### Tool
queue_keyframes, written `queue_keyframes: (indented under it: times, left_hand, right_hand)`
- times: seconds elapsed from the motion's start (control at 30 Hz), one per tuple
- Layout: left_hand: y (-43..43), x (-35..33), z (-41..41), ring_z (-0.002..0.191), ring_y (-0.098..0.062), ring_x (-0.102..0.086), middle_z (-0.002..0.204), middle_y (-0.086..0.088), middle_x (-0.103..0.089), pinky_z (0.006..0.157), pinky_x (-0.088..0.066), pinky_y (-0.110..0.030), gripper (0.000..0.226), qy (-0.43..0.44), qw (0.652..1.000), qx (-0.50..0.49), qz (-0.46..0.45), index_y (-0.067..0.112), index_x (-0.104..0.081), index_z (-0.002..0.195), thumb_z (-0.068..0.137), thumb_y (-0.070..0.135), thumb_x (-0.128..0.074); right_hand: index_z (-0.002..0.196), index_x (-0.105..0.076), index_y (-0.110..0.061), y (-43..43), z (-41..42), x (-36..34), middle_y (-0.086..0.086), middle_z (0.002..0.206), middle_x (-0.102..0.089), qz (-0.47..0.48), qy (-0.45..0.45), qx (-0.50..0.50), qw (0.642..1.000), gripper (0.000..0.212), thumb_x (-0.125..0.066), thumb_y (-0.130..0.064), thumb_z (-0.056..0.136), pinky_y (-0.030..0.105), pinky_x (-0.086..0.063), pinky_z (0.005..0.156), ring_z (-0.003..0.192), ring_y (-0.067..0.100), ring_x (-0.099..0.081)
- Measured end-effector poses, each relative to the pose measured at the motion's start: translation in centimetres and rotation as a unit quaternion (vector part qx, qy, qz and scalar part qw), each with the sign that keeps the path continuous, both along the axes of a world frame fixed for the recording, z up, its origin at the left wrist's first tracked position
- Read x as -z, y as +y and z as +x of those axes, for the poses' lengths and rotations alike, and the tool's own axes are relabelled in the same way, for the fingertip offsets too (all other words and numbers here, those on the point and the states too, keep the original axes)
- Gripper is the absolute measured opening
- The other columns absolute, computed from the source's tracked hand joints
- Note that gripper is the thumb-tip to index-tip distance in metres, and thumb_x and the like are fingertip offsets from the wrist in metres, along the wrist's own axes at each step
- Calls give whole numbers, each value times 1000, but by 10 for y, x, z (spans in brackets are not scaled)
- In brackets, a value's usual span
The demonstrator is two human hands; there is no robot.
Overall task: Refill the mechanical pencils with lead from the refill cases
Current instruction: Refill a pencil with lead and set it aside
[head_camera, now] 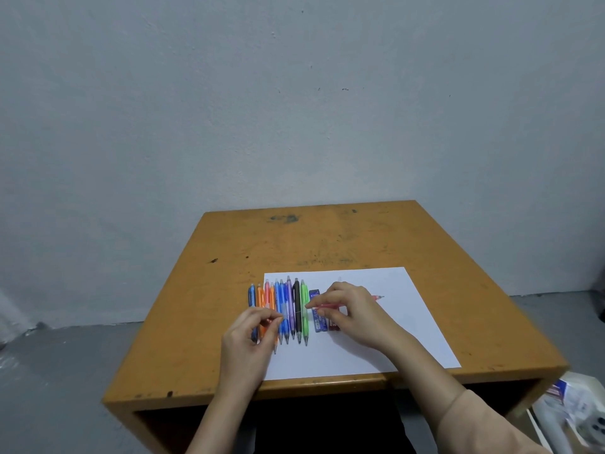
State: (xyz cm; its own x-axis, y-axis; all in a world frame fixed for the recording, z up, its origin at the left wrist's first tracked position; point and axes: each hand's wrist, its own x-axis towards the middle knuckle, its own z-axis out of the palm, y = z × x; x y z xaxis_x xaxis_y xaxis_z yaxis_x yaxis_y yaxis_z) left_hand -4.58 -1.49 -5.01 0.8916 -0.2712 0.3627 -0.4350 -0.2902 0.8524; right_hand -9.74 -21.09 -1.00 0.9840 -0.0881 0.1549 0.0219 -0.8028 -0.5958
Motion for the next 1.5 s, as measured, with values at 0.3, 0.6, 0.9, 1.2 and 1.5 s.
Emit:
queue_keyframes:
  times: [0.3,0.6,0.9,1.2,1.5]
  left_hand:
    - [0,1,1,101,13,-52,94,18,-60,60,-51,-10,17,0,1000,4,-1,28,-66,89,82,13,-69]
    - [0,2,1,101,12,-51,95,17,-61,62,-53,-13,14,8,1000,-1,0,27,-66,90,82,15,-69]
    - [0,0,0,96,12,-53,91,19,-60,64,-52,-12,20,-13,1000,0,13,31,-65,85,82,12,-70]
    - [0,1,0,97,15,-52,90,20,-60,64,-52,-11,20,-17,1000,-6,21,31,-64,87,82,13,-70]
    - [0,0,1,96,10,-54,90,20,-60,65,-54,-17,25,-27,999,8,21,36,-63,84,82,12,-71]
  right_hand:
    - [110,-70,-35,3,1,0,-9,96,-58,13,-1,-4,1000,24,-59,-23,93,29,-50,80,95,8,-53]
    - [111,-70,-34,-3,-1,-1,-17,92,-54,18,0,-3,1000,24,-59,-22,93,33,-50,84,97,7,-54]
    - [108,-70,-37,3,1,-2,-6,95,-60,12,1,-11,1000,23,-60,-23,92,30,-49,80,92,8,-53]
    - [110,-70,-37,4,1,-2,-7,95,-61,-15,2,-20,1000,23,-59,-25,93,25,-46,76,90,7,-52]
    - [112,-68,-39,5,2,-3,-9,95,-60,-41,3,-8,999,24,-58,-27,93,32,-47,82,92,8,-50]
